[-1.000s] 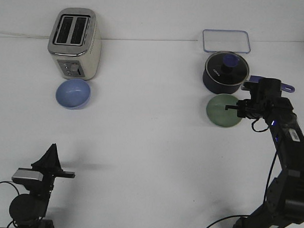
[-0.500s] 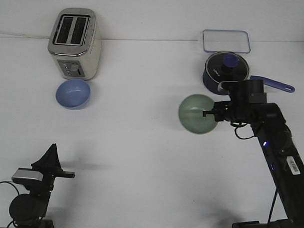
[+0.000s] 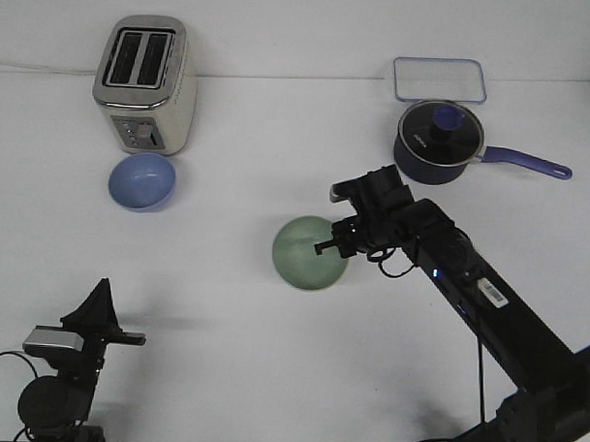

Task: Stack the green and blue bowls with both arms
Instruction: 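Carry the green bowl toward the table center and lower it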

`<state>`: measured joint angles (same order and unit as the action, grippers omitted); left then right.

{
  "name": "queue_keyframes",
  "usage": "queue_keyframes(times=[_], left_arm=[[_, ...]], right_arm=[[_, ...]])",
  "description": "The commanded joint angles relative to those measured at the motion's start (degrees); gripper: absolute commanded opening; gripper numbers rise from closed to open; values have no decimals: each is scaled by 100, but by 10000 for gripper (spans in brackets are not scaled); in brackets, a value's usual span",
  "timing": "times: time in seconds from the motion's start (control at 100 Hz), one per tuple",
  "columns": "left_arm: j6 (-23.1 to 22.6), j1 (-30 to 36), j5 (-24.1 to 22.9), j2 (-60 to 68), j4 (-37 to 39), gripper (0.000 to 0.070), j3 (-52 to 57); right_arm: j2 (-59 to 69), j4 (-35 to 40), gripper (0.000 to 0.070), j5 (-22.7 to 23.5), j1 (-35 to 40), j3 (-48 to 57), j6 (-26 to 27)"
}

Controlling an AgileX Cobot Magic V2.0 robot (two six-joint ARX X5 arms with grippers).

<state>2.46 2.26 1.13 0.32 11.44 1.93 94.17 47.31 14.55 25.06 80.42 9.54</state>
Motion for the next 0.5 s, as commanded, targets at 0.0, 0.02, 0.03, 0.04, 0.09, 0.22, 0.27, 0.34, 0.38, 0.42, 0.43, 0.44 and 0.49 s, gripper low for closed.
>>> queue_keyframes(times=[0.0, 0.02, 0.03, 0.04, 0.09, 0.22, 0.27, 0.34, 0.38, 0.42, 0.43, 0.44, 0.49], left_arm=[[-26, -4, -28, -13, 61, 11, -114], [-26, -4, -26, -13, 61, 11, -114], [-26, -4, -28, -13, 61, 11, -114], [-26, -4, -28, -13, 61, 11, -114], [-24, -4, -28, -13, 63, 11, -114], [-26, -4, -28, -13, 61, 11, -114], [-26, -4, -26, -13, 61, 11, -114], [-26, -4, -28, -13, 61, 11, -114], [-26, -4, -28, -13, 61, 11, -114], [-26, -4, -28, -13, 61, 11, -114], [-26, -4, -28, -13, 61, 11, -114], [-26, -4, -28, -13, 61, 11, -114], [-26, -4, -28, -13, 61, 11, -114]], right_arm=[[223, -107, 0, -9, 144, 87, 142], [271, -136, 0, -9, 190, 87, 157], [289, -144, 0, -11, 212, 87, 164], [310, -151, 0, -13, 234, 87, 166], [422, -212, 0, -15, 341, 87, 197], [656, -404, 0, -15, 549, 87, 267], [734, -472, 0, -15, 619, 87, 289], [826, -496, 0, -17, 678, 87, 310], [874, -496, 0, -31, 699, 87, 310], [920, -494, 0, -68, 730, 87, 310], [927, -494, 0, -81, 737, 87, 310], [940, -492, 0, -96, 743, 87, 310], [992, -496, 0, -138, 767, 87, 310]])
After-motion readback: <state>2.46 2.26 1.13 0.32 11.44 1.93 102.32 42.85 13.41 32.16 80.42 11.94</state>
